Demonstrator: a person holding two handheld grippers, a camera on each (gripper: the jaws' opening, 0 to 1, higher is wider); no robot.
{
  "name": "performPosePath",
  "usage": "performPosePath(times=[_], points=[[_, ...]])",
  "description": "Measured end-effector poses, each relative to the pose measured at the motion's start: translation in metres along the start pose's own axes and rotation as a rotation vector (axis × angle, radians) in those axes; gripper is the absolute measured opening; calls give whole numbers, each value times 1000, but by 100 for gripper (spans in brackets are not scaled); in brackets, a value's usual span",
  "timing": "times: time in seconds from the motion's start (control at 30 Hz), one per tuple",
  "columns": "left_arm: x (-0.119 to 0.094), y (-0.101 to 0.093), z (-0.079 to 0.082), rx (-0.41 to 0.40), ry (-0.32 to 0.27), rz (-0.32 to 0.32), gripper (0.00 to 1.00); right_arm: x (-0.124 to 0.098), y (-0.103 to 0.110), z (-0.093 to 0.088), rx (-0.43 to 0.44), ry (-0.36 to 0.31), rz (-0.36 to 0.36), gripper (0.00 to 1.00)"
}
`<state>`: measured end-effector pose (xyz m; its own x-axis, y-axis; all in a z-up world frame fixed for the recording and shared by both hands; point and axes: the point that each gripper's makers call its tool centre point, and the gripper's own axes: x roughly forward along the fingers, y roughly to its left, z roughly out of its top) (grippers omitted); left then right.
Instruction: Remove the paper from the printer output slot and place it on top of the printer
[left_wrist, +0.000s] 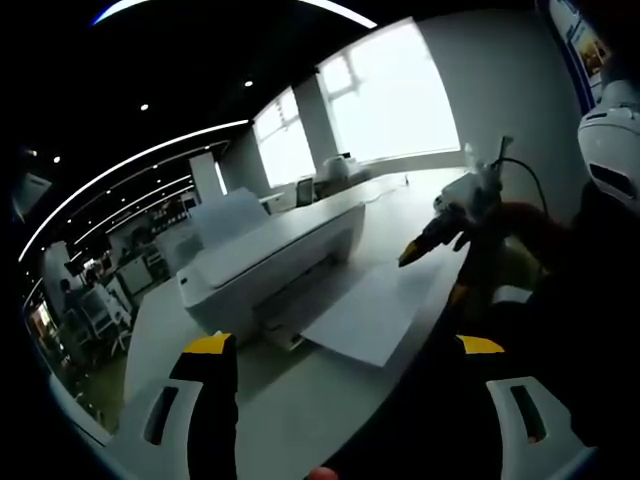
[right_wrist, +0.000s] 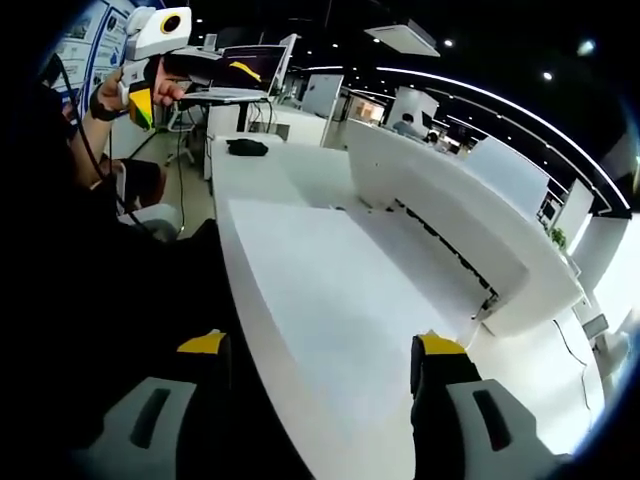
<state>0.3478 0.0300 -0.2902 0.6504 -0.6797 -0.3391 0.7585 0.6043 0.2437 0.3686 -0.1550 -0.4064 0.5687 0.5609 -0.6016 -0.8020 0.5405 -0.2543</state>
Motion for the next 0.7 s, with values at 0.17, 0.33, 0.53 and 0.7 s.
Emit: performPosePath(times=[0.17, 0.33, 0.53, 0.7], points=[[1, -1, 0, 2, 1, -2, 90, 0, 0, -1, 0, 1, 1, 68], [1, 0, 0, -1, 1, 1, 90, 1, -1, -1, 1, 1, 0, 68], [0, 1, 0, -3, -1, 3, 90, 3, 0, 0, 0, -2, 7, 68], [0, 1, 0, -3, -1, 2, 90, 3, 0, 0, 0, -2, 6, 68]])
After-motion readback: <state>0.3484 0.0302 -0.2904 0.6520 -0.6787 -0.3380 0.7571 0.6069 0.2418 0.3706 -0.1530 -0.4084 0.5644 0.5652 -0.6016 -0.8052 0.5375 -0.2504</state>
